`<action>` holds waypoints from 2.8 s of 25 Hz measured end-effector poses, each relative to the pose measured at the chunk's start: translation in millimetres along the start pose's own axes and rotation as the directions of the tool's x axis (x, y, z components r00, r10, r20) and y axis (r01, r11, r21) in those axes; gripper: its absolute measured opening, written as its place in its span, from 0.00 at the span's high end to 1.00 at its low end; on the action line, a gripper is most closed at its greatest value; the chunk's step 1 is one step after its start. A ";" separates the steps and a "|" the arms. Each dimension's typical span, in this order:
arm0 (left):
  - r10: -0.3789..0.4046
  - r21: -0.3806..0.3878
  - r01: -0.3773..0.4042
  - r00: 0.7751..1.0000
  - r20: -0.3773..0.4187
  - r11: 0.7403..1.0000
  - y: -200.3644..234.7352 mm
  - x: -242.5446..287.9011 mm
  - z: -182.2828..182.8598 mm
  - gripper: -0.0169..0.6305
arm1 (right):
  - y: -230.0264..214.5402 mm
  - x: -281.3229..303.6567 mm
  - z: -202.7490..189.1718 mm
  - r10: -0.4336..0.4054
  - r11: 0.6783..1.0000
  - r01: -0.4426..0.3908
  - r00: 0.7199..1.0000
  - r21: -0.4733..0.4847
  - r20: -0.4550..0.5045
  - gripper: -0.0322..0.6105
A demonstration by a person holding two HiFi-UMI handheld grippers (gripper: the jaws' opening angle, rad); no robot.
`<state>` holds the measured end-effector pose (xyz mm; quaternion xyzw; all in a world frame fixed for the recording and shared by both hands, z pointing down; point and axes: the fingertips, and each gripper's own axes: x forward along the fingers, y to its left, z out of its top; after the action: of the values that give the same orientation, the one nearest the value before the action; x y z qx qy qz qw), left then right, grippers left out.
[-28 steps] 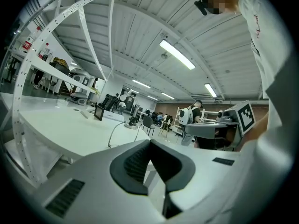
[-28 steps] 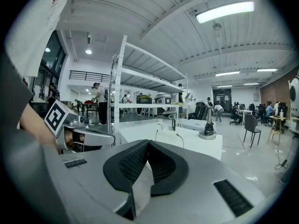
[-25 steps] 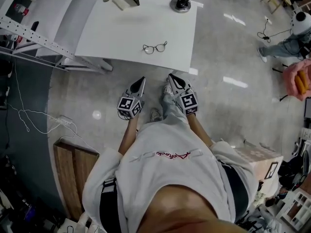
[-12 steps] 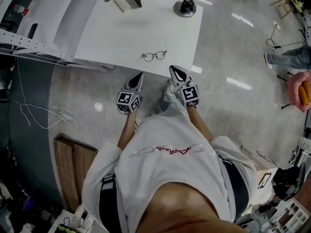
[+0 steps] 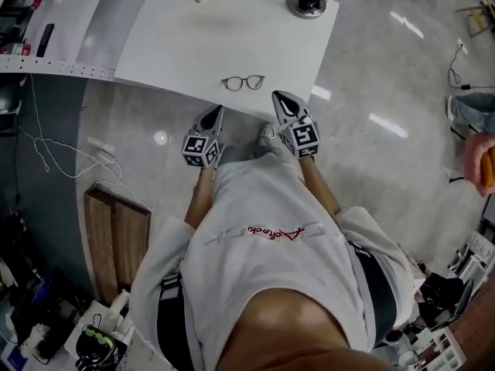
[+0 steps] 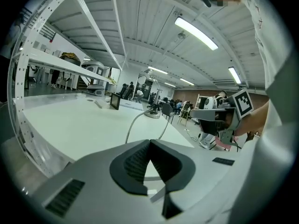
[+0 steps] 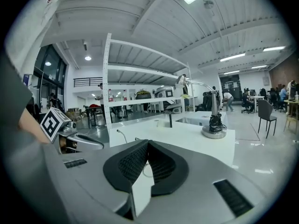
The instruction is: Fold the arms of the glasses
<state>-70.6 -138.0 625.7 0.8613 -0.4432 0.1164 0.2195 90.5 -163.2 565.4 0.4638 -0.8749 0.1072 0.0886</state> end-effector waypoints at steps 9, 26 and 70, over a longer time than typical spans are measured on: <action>0.011 0.001 -0.011 0.999 -0.053 1.000 26.5 18.7 -10.1 0.94 | -6.0 23.2 -28.3 0.004 0.999 -0.002 0.997 0.032 -0.080 0.95; -0.045 0.109 0.064 0.985 -0.165 0.992 50.1 88.2 -18.7 0.81 | -9.7 23.5 -51.1 -0.055 0.996 0.066 0.984 0.059 -0.169 0.95; 0.108 0.220 -0.079 0.986 -0.124 0.972 60.2 101.7 -6.9 0.92 | 55.2 29.2 -23.8 0.088 0.996 -0.089 0.988 0.002 -0.125 0.95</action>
<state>-60.7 -237.9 688.5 0.8483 -0.4524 0.2316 0.1489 29.7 -149.8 589.9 0.4168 -0.8876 0.1381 0.1393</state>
